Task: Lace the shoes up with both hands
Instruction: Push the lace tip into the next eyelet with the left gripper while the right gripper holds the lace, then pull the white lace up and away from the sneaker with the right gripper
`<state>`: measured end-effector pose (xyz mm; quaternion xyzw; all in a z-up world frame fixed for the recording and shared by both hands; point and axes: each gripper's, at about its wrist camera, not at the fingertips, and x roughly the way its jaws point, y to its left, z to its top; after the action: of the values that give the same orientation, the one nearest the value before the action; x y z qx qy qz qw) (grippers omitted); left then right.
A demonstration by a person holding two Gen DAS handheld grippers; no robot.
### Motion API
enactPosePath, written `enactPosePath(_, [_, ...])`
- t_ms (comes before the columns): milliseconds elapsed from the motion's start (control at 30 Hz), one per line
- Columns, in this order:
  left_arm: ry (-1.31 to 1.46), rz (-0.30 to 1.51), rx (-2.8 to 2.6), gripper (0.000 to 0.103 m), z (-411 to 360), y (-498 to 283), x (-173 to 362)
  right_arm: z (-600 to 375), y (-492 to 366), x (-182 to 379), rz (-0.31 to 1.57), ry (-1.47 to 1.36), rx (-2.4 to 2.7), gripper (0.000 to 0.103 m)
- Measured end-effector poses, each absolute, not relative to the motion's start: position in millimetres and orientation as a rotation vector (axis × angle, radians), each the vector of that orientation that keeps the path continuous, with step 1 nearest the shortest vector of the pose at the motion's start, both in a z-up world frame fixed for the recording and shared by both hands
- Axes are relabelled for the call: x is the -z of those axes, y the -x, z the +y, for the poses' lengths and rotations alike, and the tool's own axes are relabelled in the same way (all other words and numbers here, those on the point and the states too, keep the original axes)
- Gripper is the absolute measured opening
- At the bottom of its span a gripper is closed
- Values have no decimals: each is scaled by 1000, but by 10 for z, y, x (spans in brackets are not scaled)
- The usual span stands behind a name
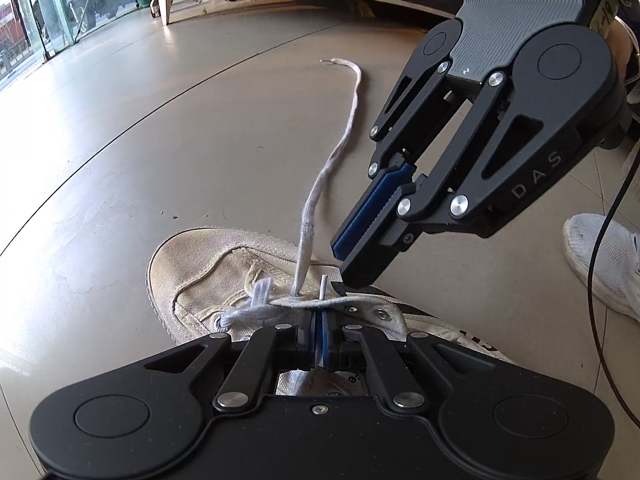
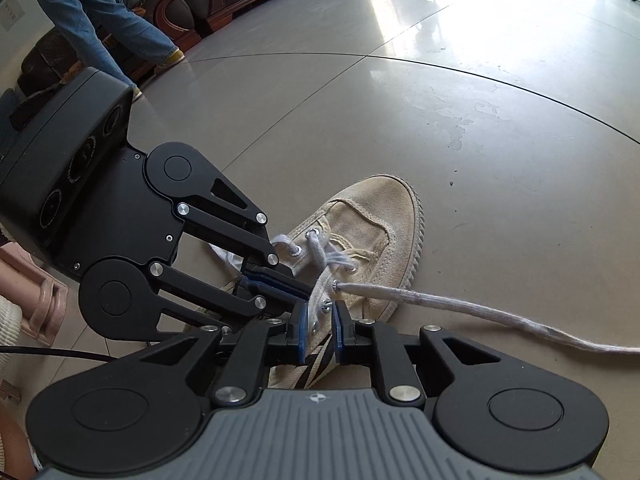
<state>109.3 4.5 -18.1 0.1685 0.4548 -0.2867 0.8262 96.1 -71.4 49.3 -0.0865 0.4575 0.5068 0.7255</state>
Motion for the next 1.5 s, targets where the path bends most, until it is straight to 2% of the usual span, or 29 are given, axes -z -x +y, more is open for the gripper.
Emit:
enactPosePath(600, [-264, 957, 622, 0, 173, -1075, 212, -587, -1112, -295, 1084, 91, -1179, 16])
enactPosePath(767, [-256, 953, 619, 0, 184, -1068, 213, -570, -1136, -261, 1115, 62, -1185, 7])
enactPosePath(933, [-259, 954, 597, 1, 179, -1051, 207, -571, -1123, -254, 1110, 55, -1172, 4])
enactPosePath(1000, [-287, 955, 555, 10, 157, -1035, 170, -550, -1065, -274, 1082, 90, -1168, 4])
enactPosePath(1100, [-290, 950, 486, 9, 158, -952, 26, -452, -829, -403, 955, 260, -1166, 3])
enactPosePath(1200, [-179, 959, 466, 14, 191, -805, -141, -409, -645, -481, 848, 398, -1163, 3])
enactPosePath(1500, [-196, 1016, 370, 15, -55, -600, 34, -462, -423, -625, 564, 711, -1012, 3])
